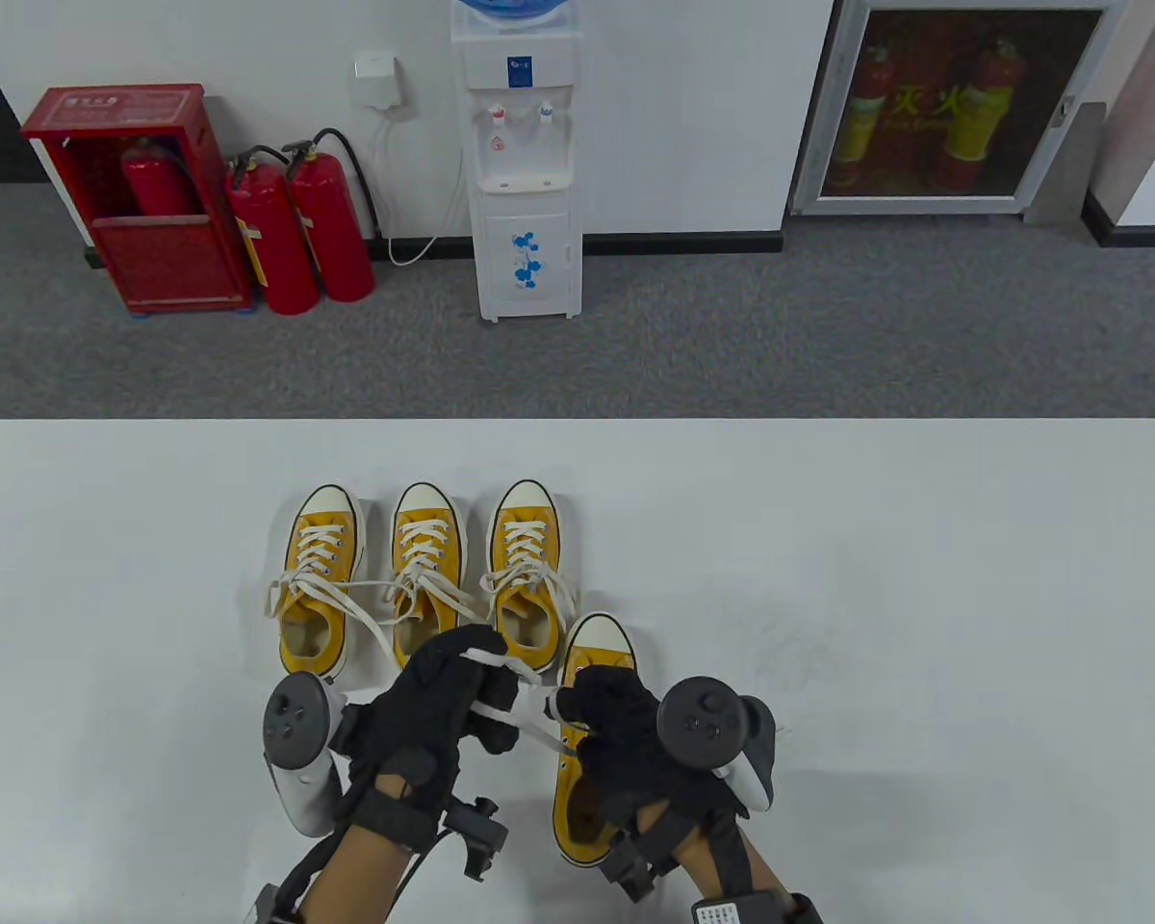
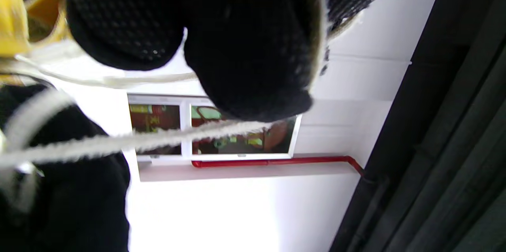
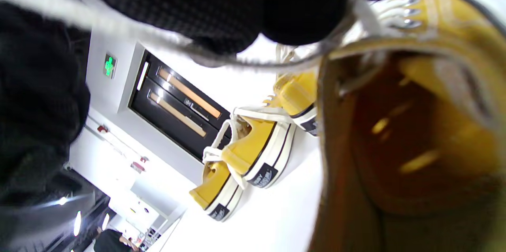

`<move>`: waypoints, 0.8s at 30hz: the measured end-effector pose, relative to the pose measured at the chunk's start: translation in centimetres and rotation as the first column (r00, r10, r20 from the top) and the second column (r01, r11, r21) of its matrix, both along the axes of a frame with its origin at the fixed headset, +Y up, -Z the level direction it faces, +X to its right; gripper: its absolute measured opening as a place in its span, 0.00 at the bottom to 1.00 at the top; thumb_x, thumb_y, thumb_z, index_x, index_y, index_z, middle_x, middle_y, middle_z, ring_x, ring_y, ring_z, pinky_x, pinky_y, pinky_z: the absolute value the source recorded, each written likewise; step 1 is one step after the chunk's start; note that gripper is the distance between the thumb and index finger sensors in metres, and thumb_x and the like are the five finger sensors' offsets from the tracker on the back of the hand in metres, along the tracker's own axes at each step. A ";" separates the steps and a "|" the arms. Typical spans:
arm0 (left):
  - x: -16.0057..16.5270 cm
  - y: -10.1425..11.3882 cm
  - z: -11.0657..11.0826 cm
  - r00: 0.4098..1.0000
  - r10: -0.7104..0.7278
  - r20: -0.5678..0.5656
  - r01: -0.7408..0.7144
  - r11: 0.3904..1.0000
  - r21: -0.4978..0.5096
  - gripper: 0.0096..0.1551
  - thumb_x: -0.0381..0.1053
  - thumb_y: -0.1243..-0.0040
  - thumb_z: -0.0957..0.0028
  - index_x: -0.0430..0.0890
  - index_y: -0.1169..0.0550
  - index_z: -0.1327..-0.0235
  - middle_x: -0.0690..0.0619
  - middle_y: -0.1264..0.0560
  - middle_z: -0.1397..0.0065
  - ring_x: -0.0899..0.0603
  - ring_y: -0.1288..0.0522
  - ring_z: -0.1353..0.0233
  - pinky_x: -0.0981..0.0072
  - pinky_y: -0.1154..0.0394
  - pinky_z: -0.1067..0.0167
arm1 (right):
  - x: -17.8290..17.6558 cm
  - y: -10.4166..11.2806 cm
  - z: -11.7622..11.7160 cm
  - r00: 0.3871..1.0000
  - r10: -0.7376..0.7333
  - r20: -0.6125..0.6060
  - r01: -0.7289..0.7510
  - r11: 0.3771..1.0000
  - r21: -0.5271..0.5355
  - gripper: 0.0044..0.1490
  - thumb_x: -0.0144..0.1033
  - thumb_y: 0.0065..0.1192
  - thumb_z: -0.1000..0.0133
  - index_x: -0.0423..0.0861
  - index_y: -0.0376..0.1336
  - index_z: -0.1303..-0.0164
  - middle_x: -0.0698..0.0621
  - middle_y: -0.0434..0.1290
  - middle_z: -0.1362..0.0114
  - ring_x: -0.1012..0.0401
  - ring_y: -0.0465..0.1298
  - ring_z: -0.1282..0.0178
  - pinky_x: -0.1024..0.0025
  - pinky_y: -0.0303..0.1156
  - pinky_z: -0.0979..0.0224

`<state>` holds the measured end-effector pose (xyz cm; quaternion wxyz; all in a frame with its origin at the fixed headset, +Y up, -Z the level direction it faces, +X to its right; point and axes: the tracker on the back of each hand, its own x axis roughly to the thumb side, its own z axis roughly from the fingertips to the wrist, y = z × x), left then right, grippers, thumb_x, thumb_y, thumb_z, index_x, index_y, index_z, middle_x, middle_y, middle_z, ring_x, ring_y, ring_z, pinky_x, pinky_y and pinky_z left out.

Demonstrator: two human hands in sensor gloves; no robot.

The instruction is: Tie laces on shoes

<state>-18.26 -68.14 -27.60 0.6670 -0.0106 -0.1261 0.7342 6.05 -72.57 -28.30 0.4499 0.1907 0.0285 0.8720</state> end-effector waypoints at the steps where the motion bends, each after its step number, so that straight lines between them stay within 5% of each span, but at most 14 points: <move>1: 0.3 0.1 -0.2 1.000 0.013 0.019 -0.013 1.000 -0.008 0.22 0.57 0.44 0.44 0.60 0.23 0.36 0.59 0.13 0.46 0.53 0.08 0.64 0.51 0.15 0.53 | -0.2 0.1 0.1 1.000 0.014 -0.010 -0.014 1.000 0.008 0.32 0.24 0.69 0.53 0.45 0.68 0.34 0.48 0.57 0.23 0.56 0.73 0.48 0.39 0.56 0.27; 13: -0.5 -3.4 -2.9 0.990 0.139 -0.031 -0.142 0.975 -0.169 0.26 0.44 0.37 0.48 0.60 0.23 0.35 0.53 0.18 0.36 0.49 0.10 0.51 0.46 0.19 0.42 | -0.1 0.1 0.6 0.994 -0.024 -0.106 0.027 0.999 0.023 0.27 0.17 0.65 0.55 0.48 0.79 0.49 0.51 0.65 0.26 0.54 0.72 0.45 0.36 0.51 0.26; 24: 0.8 -6.2 -3.8 0.949 -0.289 -0.123 0.268 0.949 -0.164 0.26 0.43 0.33 0.51 0.58 0.20 0.38 0.51 0.17 0.37 0.48 0.09 0.53 0.46 0.18 0.42 | 1.5 -1.0 -0.4 0.949 -0.300 -0.098 0.285 0.948 -0.140 0.26 0.16 0.65 0.56 0.52 0.83 0.58 0.52 0.66 0.27 0.54 0.74 0.44 0.33 0.50 0.26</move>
